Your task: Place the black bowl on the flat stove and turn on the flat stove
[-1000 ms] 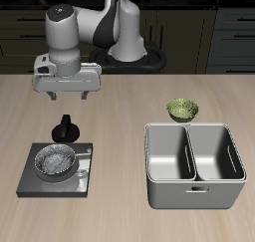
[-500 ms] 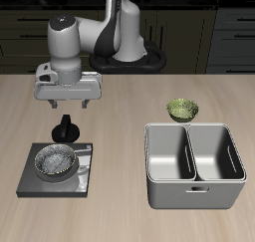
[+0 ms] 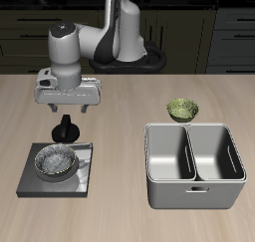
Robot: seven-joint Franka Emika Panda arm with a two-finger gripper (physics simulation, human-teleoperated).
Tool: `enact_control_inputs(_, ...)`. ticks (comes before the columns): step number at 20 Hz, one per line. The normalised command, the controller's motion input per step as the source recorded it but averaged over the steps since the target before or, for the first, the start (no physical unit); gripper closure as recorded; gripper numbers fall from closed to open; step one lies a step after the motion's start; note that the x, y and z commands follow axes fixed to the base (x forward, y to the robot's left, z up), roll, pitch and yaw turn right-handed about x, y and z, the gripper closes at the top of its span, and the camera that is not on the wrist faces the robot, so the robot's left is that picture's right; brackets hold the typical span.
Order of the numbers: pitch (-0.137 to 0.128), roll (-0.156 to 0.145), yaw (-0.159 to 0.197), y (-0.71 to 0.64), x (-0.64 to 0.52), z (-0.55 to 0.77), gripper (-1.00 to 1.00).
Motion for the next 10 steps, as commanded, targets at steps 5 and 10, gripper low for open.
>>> enact_control_inputs(5, -0.011, -0.012, -0.045, -0.12, -0.08, -0.13, -1.00)
enact_control_inputs(10, -0.018, -0.009, -0.024, -0.09, -0.04, -0.05, -1.00)
